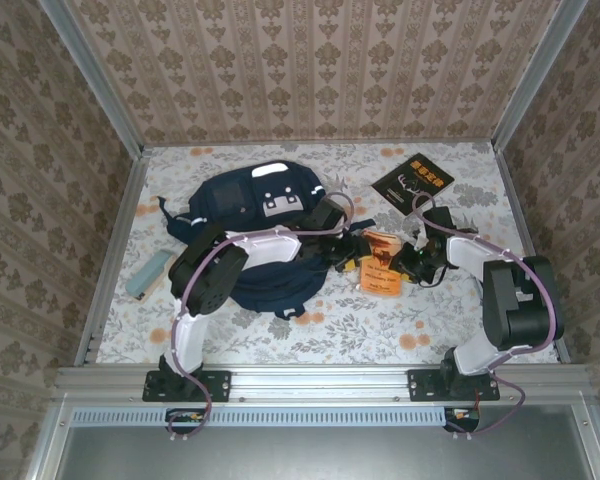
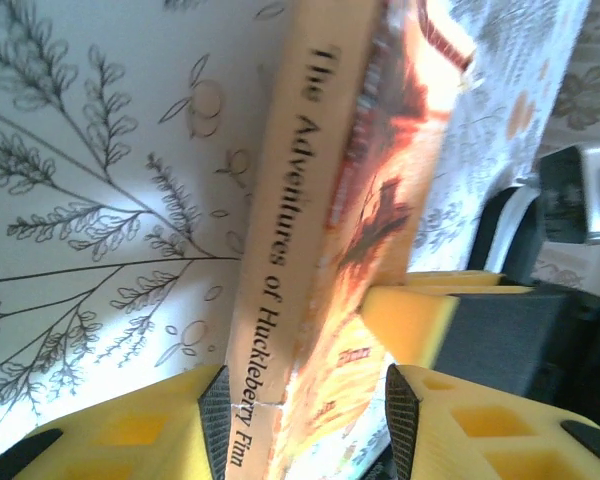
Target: Pack books, pencil case, and school supplies into a backpack
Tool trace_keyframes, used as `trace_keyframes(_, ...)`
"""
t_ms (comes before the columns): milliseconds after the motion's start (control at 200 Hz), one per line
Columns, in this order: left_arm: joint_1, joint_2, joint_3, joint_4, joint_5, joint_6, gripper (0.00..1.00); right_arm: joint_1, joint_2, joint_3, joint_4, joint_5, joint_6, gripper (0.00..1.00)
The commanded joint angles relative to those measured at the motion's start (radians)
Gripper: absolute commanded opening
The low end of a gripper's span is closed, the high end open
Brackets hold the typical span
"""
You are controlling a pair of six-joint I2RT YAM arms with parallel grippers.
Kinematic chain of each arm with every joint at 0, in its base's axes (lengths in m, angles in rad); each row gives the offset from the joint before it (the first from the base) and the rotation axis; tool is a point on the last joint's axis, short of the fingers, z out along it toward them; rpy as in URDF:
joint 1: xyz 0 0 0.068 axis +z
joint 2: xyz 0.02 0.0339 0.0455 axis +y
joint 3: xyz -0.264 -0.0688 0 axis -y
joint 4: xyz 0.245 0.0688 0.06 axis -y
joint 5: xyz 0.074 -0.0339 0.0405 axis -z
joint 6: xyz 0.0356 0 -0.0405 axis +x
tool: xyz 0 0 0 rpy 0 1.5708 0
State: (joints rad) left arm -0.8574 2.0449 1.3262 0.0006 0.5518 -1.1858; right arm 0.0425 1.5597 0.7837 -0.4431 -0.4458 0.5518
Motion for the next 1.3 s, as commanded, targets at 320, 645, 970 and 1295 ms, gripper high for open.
trace_keyframes(320, -0.007, -0.05, 0.031, -0.032, 0.039, 0.068, 0.48, 0.03, -0.139, 0.035, -0.03, -0.116, 0.018, 0.0)
trace_keyframes(645, 0.069, -0.164, -0.001, -0.174, -0.016, 0.192, 0.74, 0.012, -0.229, 0.055, 0.04, -0.246, 0.042, 0.0)
trace_keyframes(970, 0.142, -0.238, -0.034, -0.175, 0.076, 0.283, 0.96, 0.007, -0.267, 0.036, 0.182, -0.437, 0.104, 0.0)
trace_keyframes(1295, 0.189, -0.277, -0.053, -0.036, 0.249, 0.279, 0.91, 0.002, -0.276, 0.005, 0.314, -0.549, 0.175, 0.0)
